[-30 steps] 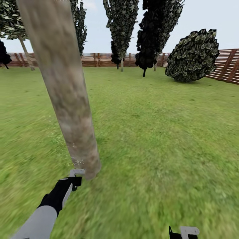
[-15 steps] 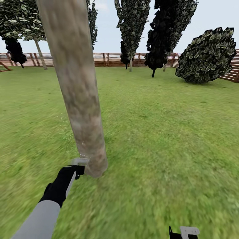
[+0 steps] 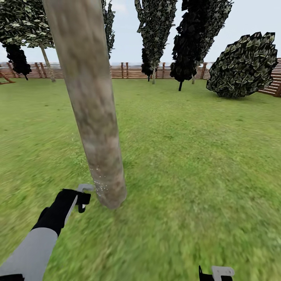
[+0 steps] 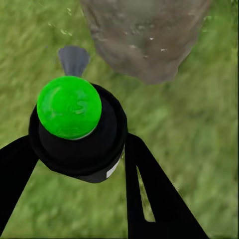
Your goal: In the garden, pick up the pesticide atomizer on the floor and spray pesticide onto both trees until each tree trunk is fully covered.
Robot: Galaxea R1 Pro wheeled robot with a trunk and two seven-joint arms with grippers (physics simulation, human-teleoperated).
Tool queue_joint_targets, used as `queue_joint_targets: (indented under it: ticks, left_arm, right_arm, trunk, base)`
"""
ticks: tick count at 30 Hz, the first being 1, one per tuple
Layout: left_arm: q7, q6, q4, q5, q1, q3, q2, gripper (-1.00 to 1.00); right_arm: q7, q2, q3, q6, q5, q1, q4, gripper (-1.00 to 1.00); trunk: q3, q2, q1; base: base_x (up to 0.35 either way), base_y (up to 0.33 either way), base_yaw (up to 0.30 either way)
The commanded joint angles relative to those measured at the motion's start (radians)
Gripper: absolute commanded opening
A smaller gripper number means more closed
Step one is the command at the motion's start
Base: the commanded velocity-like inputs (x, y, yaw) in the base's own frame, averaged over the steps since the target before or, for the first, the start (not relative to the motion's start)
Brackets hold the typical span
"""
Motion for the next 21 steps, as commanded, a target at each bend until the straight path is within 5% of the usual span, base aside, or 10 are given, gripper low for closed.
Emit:
queue_joint_targets:
  ticks: [1, 5, 8, 13, 21]
  left_arm:
    - [-0.002, 0.002, 0.0, -0.009, -0.001, -0.024, -0.019, -1.0]
    - [-0.004, 0.029, -0.011, -0.002, -0.012, -0.068, -0.053, -1.0]
    - [-0.006, 0.081, -0.018, 0.0, -0.032, -0.066, -0.041, -1.0]
    - [-0.01, 0.095, -0.077, 0.001, -0.033, -0.059, 0.024, -1.0]
    - [-0.002, 0.096, -0.143, 0.0, -0.046, -0.06, -0.001, -1.0]
  right_arm:
    - [0.0, 0.0, 0.0, 0.0, 0.0, 0.0, 0.0, 1.0]
    - [0.0, 0.0, 0.0, 0.0, 0.0, 0.0, 0.0, 1.0]
    - [-0.001, 0.0, -0.001, 0.0, 0.0, 0.0, 0.0, 1.0]
    - [-0.001, 0.0, -0.001, 0.0, 0.0, 0.0, 0.0, 1.0]
    - [-0.001, -0.003, 0.0, 0.0, 0.0, 0.0, 0.0, 1.0]
  trunk:
    - [0.0, 0.0, 0.0]
    - [0.0, 0.0, 0.0]
    - [0.0, 0.0, 0.0]
    - [0.0, 0.0, 0.0]
    - [0.0, 0.0, 0.0]
  base:
    - [0.0, 0.0, 0.099]
    - [0.0, 0.0, 0.223]
    - [0.0, 0.0, 0.271]
    - [0.0, -0.075, 0.253]
    - [0.0, -0.264, 0.02]
